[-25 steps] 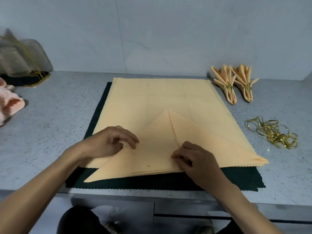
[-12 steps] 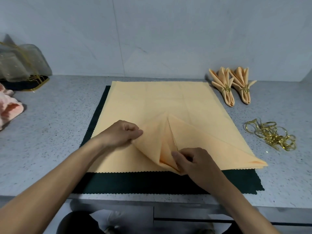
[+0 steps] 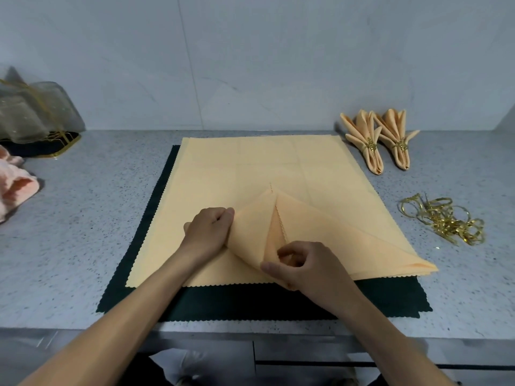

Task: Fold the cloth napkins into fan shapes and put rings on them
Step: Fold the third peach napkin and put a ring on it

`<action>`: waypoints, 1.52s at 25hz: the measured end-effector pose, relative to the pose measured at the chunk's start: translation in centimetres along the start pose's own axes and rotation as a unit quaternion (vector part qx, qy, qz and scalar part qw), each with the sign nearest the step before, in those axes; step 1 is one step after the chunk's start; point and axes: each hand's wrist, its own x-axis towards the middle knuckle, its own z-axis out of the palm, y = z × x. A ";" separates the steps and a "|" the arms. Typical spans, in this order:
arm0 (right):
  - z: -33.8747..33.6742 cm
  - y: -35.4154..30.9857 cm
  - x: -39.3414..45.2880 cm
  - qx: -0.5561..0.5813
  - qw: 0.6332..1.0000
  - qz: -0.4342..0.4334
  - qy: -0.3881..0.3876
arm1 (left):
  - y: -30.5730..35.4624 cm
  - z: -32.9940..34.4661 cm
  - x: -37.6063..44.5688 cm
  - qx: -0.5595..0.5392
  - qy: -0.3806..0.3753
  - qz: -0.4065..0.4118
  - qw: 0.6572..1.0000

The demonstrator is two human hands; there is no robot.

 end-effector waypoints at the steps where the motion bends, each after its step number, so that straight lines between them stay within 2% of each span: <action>1: 0.3 0.0 0.0 -0.033 0.999 -0.013 0.002 | -0.1 -0.4 0.3 -0.038 -0.043 -0.023 0.998; 4: 0.9 -0.1 -0.3 -0.069 0.997 -0.041 0.008 | -0.2 -1.5 0.6 -0.098 -0.155 -0.026 0.983; 6: 0.9 -0.2 -0.6 -0.113 0.992 -0.059 0.003 | -0.8 -1.4 0.8 -0.111 -0.170 -0.006 0.979; 9: 1.2 0.1 -0.9 -0.157 0.986 -0.060 0.007 | -1.2 -0.7 1.0 -0.110 -0.116 0.002 0.987; 16: 1.2 -0.3 -0.1 -0.066 0.996 -0.007 0.064 | 0.5 1.1 1.3 0.026 0.028 -0.004 0.999; 24: 1.5 -0.2 -0.4 -0.101 0.990 -0.032 0.094 | 1.4 2.4 1.6 0.108 0.045 0.069 0.991; 29: 2.1 0.3 -0.3 -0.105 0.986 -0.051 0.119 | 1.5 3.7 1.6 0.132 0.083 0.080 0.985; 31: 2.3 0.4 -0.3 -0.098 0.985 -0.055 0.128 | 1.5 4.2 1.5 0.188 0.109 0.090 0.972; 33: 2.4 0.4 -0.3 -0.095 0.984 -0.061 0.141 | 1.5 4.6 1.7 0.283 0.142 0.166 0.934; 35: 2.4 0.5 -0.4 -0.099 0.982 -0.068 0.146 | 1.6 5.0 1.7 0.310 0.090 0.235 0.917; 37: 2.5 0.5 -0.3 -0.109 0.981 -0.073 0.145 | 1.5 5.3 1.9 0.310 -0.001 0.196 0.930; 38: 2.5 0.5 -0.3 -0.116 0.980 -0.073 0.146 | 1.6 5.3 2.0 0.316 -0.021 0.166 0.934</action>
